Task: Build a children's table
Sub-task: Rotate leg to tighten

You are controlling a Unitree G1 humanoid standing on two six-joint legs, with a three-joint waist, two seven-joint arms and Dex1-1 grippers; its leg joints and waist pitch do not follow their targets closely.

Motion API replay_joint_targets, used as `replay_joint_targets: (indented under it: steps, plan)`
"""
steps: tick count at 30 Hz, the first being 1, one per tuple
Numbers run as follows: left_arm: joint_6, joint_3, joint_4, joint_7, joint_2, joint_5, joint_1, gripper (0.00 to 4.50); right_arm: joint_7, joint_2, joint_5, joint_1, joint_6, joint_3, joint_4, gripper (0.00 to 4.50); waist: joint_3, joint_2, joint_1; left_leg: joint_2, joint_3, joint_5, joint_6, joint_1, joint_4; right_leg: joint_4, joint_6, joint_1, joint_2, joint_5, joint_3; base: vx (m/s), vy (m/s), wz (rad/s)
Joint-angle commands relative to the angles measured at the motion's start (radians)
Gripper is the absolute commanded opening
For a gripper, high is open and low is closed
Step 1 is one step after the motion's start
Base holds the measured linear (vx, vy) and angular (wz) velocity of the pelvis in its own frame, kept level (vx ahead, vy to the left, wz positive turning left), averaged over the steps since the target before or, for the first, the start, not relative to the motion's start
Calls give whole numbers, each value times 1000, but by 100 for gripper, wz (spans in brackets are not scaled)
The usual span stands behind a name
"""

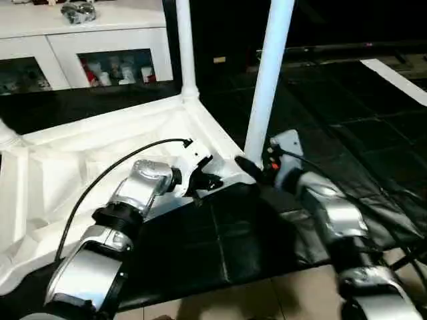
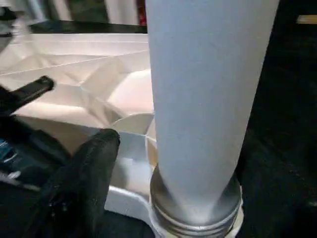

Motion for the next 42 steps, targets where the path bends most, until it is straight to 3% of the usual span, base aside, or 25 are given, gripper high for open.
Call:
replay_joint_targets:
  steps: [1,5,9,10,15,19,24,25,34,36,39,42]
  plan:
    - [-67,-12,-43,-83,26,-9,-18,0,99,-26,19,16,-10,37,-27,420,-78,-7,7,40,-11,-125,98,11,-59,-57,-241,71,-69,-104,61,0,0,0]
    - [-114,-35,-59,-196,62,-22,-3,0,197,-89,24,36,-30,47,-54,446,-77,-10,15,43,-8,-131,99,12,-58,-58,-238,68,-68,-117,61,0,0,0]
    - [-141,-60,-73,-288,90,-30,7,0,296,-143,38,51,-41,64,-75,446,-77,-3,38,51,-8,-146,87,21,-60,-57,-236,59,-69,-139,63,0,0,0]
    - [-169,-83,-75,-327,107,-18,12,0,359,-182,34,60,-61,83,-85,446,-77,-7,42,50,-6,-159,81,23,-60,-58,-239,57,-69,-146,63,0,0,0]
    - [-236,-125,-72,-401,132,3,23,0,510,-249,68,73,-39,104,-107,446,-76,-10,59,52,-6,-162,84,19,-59,-59,-223,60,-73,-174,64,0,0,0]
    - [-259,-134,-65,-415,135,17,28,0,581,-267,96,77,-32,115,-116,446,-75,-15,60,51,-7,-168,78,17,-60,-64,-208,59,-74,-223,62,0,0,0]
    - [-275,-150,-73,-439,140,10,36,0,631,-279,112,66,0,132,-104,409,-76,-14,62,51,-8,-157,77,16,-59,-64,-204,59,-74,-229,61,0,0,0]
    - [-276,-151,-75,-441,140,9,37,0,634,-279,112,65,1,133,-102,374,-76,-16,62,51,-8,-156,78,15,-59,-64,-204,60,-74,-228,61,0,0,0]
    - [-280,-161,-105,-471,143,4,54,0,654,-267,111,38,19,145,-63,327,-78,-16,68,52,-8,-138,77,16,-59,-60,-208,58,-74,-210,61,0,0,0]
    - [-280,-162,-107,-473,143,4,56,0,658,-267,113,37,22,147,-63,290,-77,-15,70,51,-8,-143,74,16,-59,-61,-205,57,-74,-222,61,0,0,0]
    - [-280,-163,-111,-476,144,5,58,0,665,-265,114,35,29,151,-61,283,-78,-16,74,52,-8,-141,73,16,-58,-61,-199,58,-74,-224,61,0,0,0]
    - [-276,-164,-117,-476,144,4,60,0,675,-264,115,32,35,154,-56,243,-78,-16,76,51,-8,-134,73,16,-58,-59,-200,58,-74,-217,61,0,0,0]
